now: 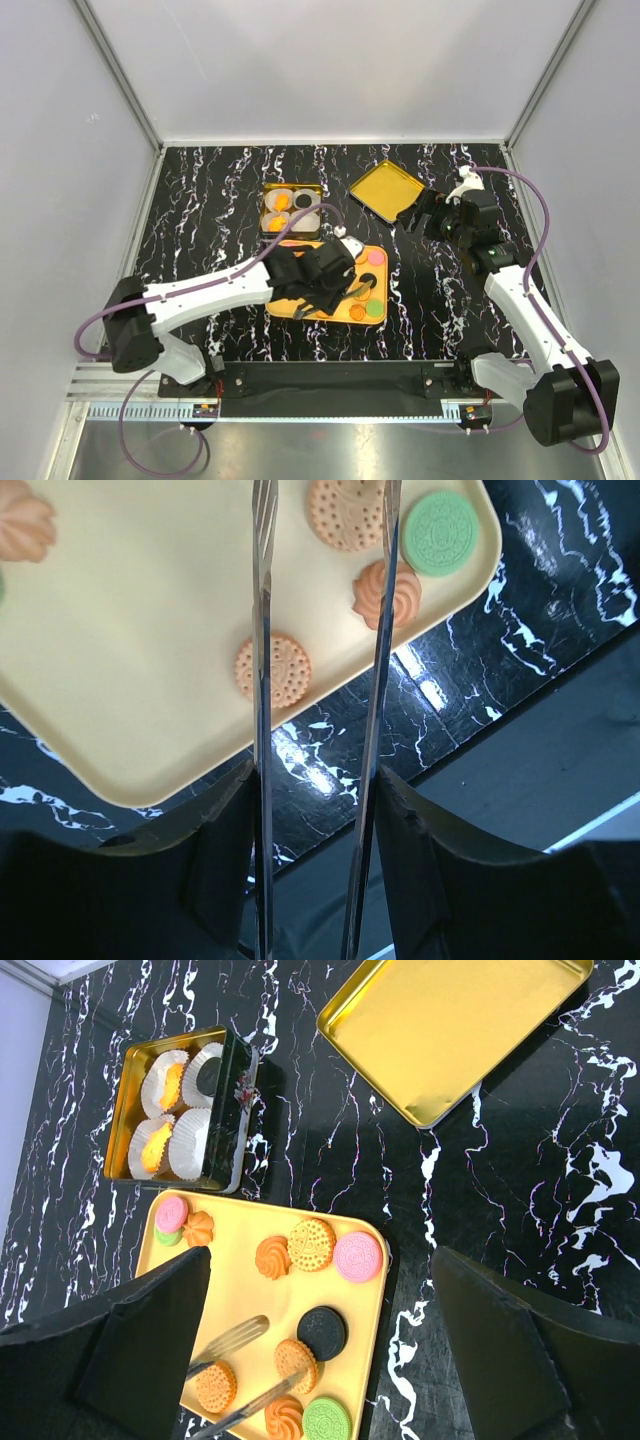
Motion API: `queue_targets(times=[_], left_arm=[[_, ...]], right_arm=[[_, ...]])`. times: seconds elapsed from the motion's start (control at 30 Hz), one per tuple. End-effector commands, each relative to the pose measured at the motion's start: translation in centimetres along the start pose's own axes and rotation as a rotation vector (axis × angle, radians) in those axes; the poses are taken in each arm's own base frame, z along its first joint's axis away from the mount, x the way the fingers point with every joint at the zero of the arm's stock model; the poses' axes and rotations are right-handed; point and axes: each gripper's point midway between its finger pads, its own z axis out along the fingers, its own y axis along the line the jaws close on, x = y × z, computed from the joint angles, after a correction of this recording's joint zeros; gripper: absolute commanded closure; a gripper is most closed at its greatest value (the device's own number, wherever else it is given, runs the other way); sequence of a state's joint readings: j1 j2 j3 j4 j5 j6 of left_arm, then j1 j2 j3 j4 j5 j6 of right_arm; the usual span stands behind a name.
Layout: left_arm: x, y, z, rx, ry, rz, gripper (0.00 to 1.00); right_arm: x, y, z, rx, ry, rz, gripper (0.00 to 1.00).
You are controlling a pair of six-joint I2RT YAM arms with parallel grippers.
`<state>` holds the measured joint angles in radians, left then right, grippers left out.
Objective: Pack the cookies
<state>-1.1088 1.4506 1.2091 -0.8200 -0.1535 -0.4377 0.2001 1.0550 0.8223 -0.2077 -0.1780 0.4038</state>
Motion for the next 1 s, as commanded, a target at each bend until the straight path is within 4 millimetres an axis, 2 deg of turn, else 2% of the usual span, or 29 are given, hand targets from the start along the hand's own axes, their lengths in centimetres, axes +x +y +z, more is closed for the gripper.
queue_targets(times=[0.0, 0.13, 0.57, 0.97], left_arm=[[-2.4, -1.1, 0.0, 0.002, -0.073, -0.018, 0.48], [-2.1, -1.4, 0.6, -0.001, -0.058, -0.007, 0.47], [-2.1, -2.2, 0.6, 0.022, -0.061, 0.002, 0.46], [-1.3, -2.7, 1.2, 0.029, -0.031, 0.023, 0.45]], right_arm=[[-0.6, 0.4, -0.1, -0.017, -0.019, -0.017, 0.00], [-0.7, 0.5, -0.1, -0.020, -0.021, -0.017, 0.00], [-0.7, 0.5, -0.2, -0.021, -0.023, -0.019, 0.00], [-0.7, 0.6, -0.3, -0.024, -0.022, -0.021, 0.00]])
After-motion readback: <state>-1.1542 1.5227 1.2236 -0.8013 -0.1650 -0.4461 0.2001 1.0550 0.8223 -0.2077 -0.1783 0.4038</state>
